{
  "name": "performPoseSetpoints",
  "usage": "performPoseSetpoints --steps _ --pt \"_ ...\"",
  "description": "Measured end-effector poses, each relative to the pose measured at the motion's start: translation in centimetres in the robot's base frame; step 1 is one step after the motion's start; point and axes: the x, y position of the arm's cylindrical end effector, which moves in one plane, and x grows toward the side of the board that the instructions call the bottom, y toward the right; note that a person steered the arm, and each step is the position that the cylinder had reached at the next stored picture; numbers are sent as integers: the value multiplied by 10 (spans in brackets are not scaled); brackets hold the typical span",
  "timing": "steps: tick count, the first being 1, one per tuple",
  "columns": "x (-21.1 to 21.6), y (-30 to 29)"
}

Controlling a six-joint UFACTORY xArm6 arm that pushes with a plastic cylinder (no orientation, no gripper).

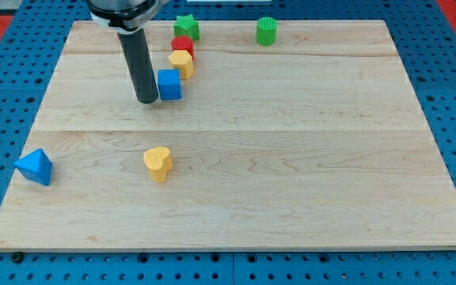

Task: Slightly move the yellow heart towards up

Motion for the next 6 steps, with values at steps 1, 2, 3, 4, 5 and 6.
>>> performPoseSetpoints --steps 1,2,3,4,5,6 --pt "-8 4" --pt "-17 13" --pt "-18 16" --pt "-27 10" --pt "7 -2" --pt "54 -2"
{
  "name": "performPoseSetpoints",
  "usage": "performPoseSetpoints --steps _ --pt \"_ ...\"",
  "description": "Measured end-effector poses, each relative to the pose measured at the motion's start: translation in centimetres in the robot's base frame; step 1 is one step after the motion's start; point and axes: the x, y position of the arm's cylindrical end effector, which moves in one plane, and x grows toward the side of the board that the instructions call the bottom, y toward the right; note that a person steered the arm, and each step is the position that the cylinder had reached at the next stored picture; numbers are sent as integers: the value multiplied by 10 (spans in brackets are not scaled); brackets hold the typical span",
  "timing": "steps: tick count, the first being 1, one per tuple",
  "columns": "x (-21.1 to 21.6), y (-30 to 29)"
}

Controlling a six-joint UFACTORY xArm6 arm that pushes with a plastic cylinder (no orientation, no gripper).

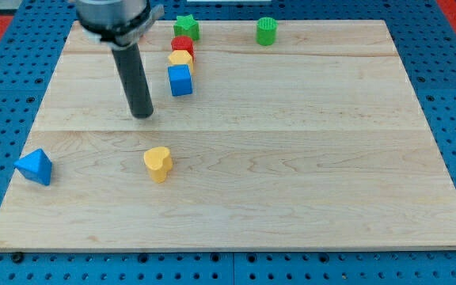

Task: Slightly move the yellow heart towards up

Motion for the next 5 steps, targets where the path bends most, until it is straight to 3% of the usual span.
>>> performPoseSetpoints --steps 2,4,5 --pt "106 73" --pt "119 41" --pt "91 41"
